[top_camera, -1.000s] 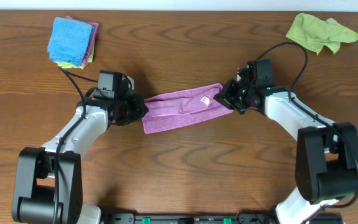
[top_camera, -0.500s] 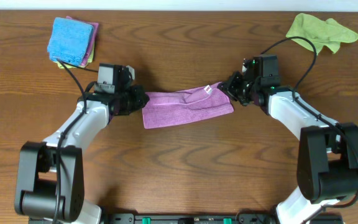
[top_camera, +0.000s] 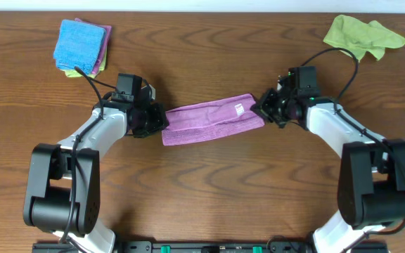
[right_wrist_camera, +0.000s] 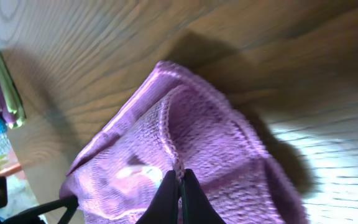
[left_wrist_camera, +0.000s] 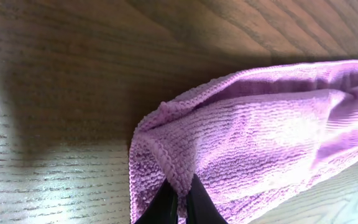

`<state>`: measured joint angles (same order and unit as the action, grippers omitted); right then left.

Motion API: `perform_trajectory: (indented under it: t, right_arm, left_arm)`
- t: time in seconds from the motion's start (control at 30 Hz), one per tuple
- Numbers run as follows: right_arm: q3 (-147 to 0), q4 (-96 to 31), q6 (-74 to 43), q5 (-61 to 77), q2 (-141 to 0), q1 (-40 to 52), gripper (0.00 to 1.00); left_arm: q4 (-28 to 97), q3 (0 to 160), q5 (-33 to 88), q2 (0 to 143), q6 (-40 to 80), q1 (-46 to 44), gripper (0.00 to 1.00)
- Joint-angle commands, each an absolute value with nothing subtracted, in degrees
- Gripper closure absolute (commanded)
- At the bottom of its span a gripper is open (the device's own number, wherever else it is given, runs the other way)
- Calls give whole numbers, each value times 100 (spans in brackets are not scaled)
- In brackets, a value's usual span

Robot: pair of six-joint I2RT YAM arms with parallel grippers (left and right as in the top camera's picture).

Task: Fold the cloth
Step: 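Lift both near corners and fold them over onto the far edge, then regrasp the folded cloth's ends with both grippers and press them down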

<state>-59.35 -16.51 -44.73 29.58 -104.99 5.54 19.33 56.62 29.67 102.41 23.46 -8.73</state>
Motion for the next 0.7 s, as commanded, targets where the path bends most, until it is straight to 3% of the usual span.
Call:
perform_trajectory:
  t: [0.0,0.07,0.1,0.13,0.17,0.2,0.23,0.3,0.37,0.4,0.47,0.5,0.53,0.57,0.67]
  right_arm:
    - [-6012,-1695,-4403,3026,-10532,451,98]
    - [-6012,-1750,-4351,3024,-10532,456,98]
    - [-6012,-1765,-4318,3026,-10532,456,98]
    - [-6012,-1767,-4294,3030,-10532,458,93]
    - [-6012,-1769,-4268,3068,-10532,458,75]
    - [-6012,-1763,-4217,3151,-10532,456,43]
    - [-6012,-1754,-4141,3234,-10530,440,24]
    - [-6014,-1734,-3896,3424,-10523,377,15]
    - [-6031,-1741,-3706,3575,-10492,292,17]
    - [-6036,-1737,-3673,3658,-10455,233,25]
    - [-6047,-1726,-3673,3785,-10298,95,85]
    - [-6049,-1688,-3612,3822,-10158,38,98]
    - [-6053,-1632,-3474,3822,-10003,27,98]
    - [-6055,-1516,-3124,3798,-9725,60,99]
    - [-6055,-1525,-2316,3133,-9216,353,98]
  left_arm:
    - [1942,5736,2943,10274,2185,-854,95]
    - [1914,5739,2941,10274,2182,-854,94]
    - [1900,5741,2943,10272,2182,-854,85]
    - [1900,5756,2943,10272,2180,-854,62]
    - [1925,5789,2950,10272,2180,-851,40]
    - [1973,5839,2967,10259,2167,-851,32]
    - [2018,5889,2971,10239,2130,-849,27]
    - [2217,6042,2963,10167,2023,-847,9]
    - [2506,6263,2961,10064,1868,-840,6]
    - [2683,6401,2958,10007,1782,-836,6]
    - [3046,6676,2958,9865,1608,-829,15]
    - [3225,6816,2961,9771,1472,-829,29]
    - [3347,6914,2963,9684,1372,-832,56]
    - [3470,7000,2965,9548,1347,-840,94]
    - [3518,6991,2832,9395,1267,-921,94]
